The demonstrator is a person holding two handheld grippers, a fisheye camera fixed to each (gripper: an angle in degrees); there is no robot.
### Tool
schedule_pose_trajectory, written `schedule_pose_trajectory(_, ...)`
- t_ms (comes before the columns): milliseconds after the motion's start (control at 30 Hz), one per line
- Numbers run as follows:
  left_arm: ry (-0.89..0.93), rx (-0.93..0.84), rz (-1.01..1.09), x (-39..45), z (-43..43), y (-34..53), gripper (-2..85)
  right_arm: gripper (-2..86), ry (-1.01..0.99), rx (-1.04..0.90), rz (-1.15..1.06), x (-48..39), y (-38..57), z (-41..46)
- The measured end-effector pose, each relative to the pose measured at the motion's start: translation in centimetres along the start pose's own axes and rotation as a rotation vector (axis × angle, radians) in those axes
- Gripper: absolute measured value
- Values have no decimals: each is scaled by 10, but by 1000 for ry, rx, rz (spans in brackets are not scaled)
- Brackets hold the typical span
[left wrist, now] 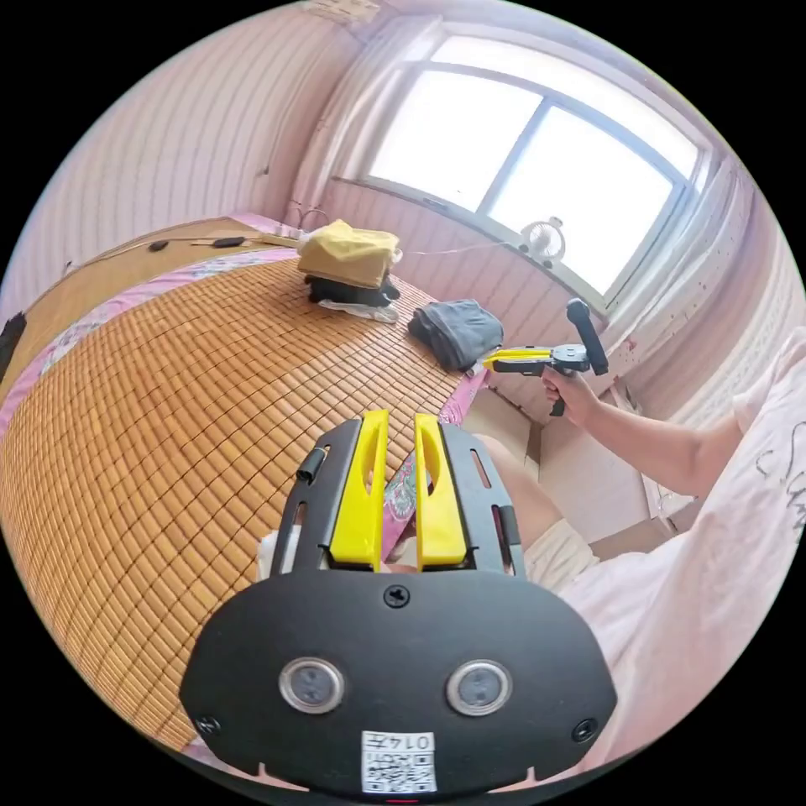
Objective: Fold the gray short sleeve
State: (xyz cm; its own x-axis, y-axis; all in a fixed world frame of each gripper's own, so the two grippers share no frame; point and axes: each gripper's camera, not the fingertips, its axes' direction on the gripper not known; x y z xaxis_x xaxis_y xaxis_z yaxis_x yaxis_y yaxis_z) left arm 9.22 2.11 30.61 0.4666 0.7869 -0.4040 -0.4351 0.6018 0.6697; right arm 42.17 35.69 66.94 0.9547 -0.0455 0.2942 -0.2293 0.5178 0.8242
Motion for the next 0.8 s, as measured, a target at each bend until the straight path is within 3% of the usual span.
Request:
schedule_pose_trajectory(167, 78, -147, 168, 34, 149, -106, 64, 94, 7, 9, 125, 84, -27, -15)
schedule_pose_trajectory(367, 57, -269, 198, 59, 293, -195, 71, 104, -23, 26, 34, 119, -128, -28)
schedule_pose_trajectory(633, 27, -332, 105, 51, 399, -266, 69, 72, 80, -143, -27, 149, -218, -2)
schedule_pose_trajectory(800, 37, -312, 82, 42, 441, -301, 67, 31, -66, 71, 89, 189, -185, -88)
